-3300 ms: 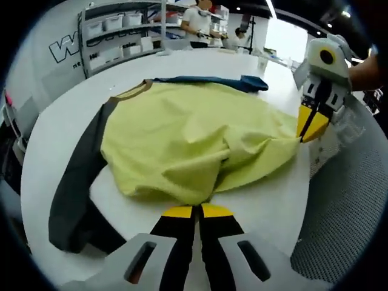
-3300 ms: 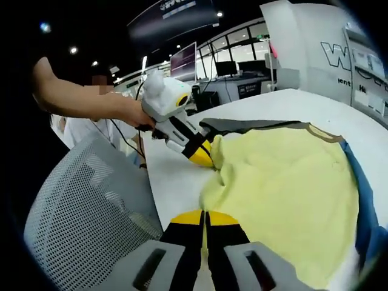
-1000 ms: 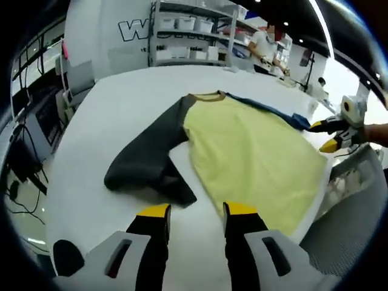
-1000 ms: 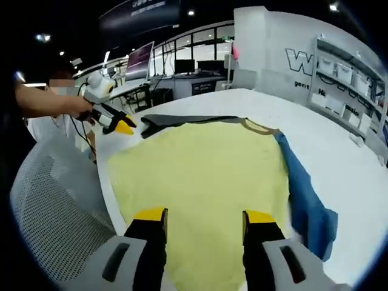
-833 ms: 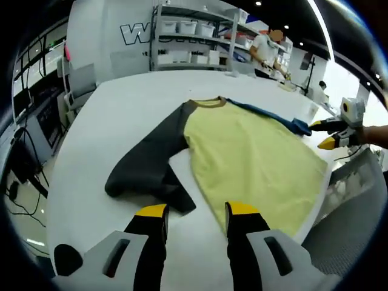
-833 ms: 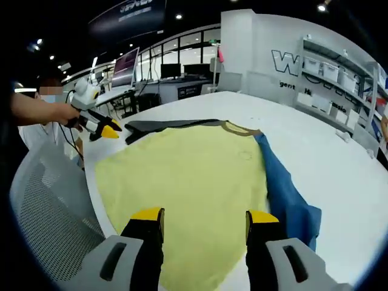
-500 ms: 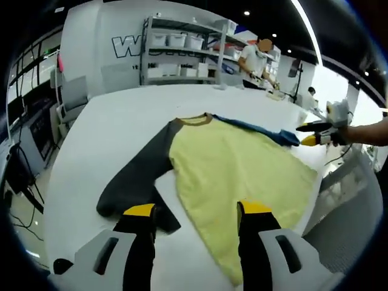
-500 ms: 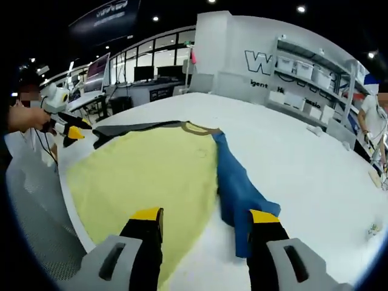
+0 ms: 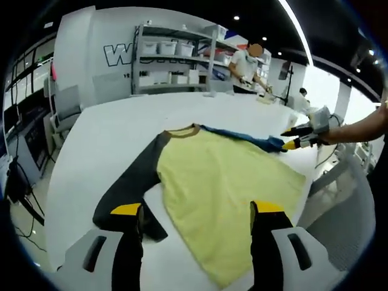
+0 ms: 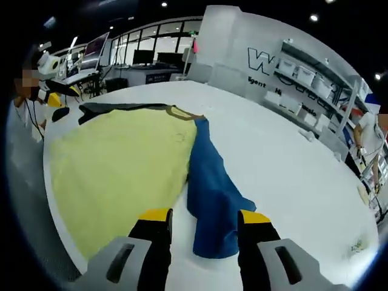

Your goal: Fold the garment on the visible template until the final outline fits inside the template.

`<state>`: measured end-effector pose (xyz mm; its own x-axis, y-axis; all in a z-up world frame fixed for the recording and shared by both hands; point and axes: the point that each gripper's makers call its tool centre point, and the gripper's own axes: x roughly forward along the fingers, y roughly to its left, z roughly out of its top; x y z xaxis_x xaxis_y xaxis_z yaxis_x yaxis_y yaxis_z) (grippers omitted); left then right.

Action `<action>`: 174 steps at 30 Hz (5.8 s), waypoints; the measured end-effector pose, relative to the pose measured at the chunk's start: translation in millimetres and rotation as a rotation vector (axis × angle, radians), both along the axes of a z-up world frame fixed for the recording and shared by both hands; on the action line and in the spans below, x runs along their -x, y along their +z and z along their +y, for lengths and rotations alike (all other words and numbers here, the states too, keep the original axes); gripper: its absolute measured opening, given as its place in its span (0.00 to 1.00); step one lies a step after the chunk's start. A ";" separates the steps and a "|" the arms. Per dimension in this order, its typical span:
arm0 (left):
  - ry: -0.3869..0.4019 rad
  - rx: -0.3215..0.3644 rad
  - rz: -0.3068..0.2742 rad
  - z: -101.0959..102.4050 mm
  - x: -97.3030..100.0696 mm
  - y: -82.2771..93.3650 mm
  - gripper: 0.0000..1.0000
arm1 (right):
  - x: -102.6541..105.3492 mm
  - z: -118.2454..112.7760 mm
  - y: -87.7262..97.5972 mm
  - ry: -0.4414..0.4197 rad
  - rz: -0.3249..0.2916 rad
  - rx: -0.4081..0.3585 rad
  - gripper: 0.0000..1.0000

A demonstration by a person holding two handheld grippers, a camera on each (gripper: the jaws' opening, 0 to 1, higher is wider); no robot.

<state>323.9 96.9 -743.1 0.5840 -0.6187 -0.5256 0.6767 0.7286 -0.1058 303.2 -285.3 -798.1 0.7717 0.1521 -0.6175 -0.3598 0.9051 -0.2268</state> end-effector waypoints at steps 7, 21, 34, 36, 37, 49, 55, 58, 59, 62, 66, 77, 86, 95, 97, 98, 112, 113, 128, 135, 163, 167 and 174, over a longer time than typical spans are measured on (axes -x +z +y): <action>-0.020 -0.002 -0.019 -3.7 4.1 6.8 0.79 | -15.5 -2.8 -8.4 0.018 0.022 0.044 0.33; -0.033 0.001 -0.051 -5.5 7.7 14.2 0.83 | -24.4 -12.1 -28.9 -0.013 0.098 0.079 0.18; -0.057 -0.001 -0.049 -12.8 11.6 12.8 0.81 | -27.4 -46.5 9.4 -0.158 -0.021 0.065 0.00; -0.062 0.002 -0.050 -14.3 11.8 13.1 0.80 | -27.4 -57.6 19.9 -0.187 -0.046 0.060 0.00; -0.064 0.003 -0.050 -14.6 11.5 13.0 0.80 | -27.3 -62.6 24.2 -0.195 -0.057 0.068 0.00; -0.094 0.009 -0.038 -23.7 12.7 9.6 0.77 | -19.1 -120.5 71.9 -0.318 -0.164 0.099 0.00; -0.114 0.015 -0.035 -28.6 15.2 10.3 0.77 | -17.5 -139.0 87.7 -0.367 -0.206 0.106 0.00; -0.123 0.006 -0.032 -28.4 13.6 9.6 0.77 | -17.8 -142.4 92.8 -0.379 -0.214 0.089 0.00; -0.123 0.005 -0.033 -28.5 13.4 10.0 0.77 | -17.8 -142.3 93.6 -0.379 -0.215 0.091 0.00; -0.121 0.009 -0.041 -28.2 10.6 13.5 0.77 | -20.2 -140.1 101.1 -0.378 -0.237 0.082 0.00; -0.123 0.007 -0.044 -27.9 9.9 14.6 0.77 | -26.6 -123.1 112.2 -0.359 -0.264 0.019 0.00; -0.126 0.010 -0.040 -24.4 15.0 14.2 0.77 | -60.1 -69.7 157.6 -0.225 -0.342 -0.093 0.00; -0.121 0.008 -0.038 -21.2 17.2 13.0 0.76 | -81.3 -28.6 193.8 -0.143 -0.396 -0.150 0.00; -0.129 0.007 -0.036 -20.4 18.6 12.3 0.76 | -100.0 12.7 226.0 -0.071 -0.438 -0.210 0.00; -0.132 0.006 -0.034 -20.7 19.1 12.1 0.76 | -104.6 21.3 228.5 -0.055 -0.444 -0.215 0.00; -0.135 0.004 -0.033 -20.7 19.6 11.6 0.76 | -106.4 24.8 229.2 -0.050 -0.444 -0.220 0.00; -0.138 -0.007 -0.036 -13.9 20.8 12.5 0.76 | -134.4 79.9 226.2 0.019 -0.422 -0.295 0.00; -0.138 -0.007 -0.035 -13.3 20.8 12.2 0.76 | -136.6 84.1 225.8 0.024 -0.420 -0.302 0.00; -0.136 -0.025 -0.057 -8.7 16.2 14.7 0.82 | -157.6 122.8 202.6 0.064 -0.366 -0.354 0.00; -0.141 -0.025 -0.056 -6.2 14.2 16.3 0.82 | -162.8 139.7 185.6 0.083 -0.323 -0.359 0.00; -0.179 -0.022 -0.047 -12.4 16.2 16.5 0.86 | -190.0 189.9 152.8 0.146 -0.203 -0.427 0.00; -0.172 -0.023 -0.045 -9.3 14.0 15.8 0.86 | -195.8 202.0 156.1 0.174 -0.198 -0.420 0.00; -0.170 -0.031 -0.035 -7.0 15.7 13.2 0.85 | -206.5 219.8 160.4 0.202 -0.186 -0.445 0.00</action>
<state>308.2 90.0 -729.9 0.4907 -0.6941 -0.5268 0.7933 0.6060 -0.0595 509.7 -65.5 -637.7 0.7906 0.5256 -0.3142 -0.5271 0.8453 0.0876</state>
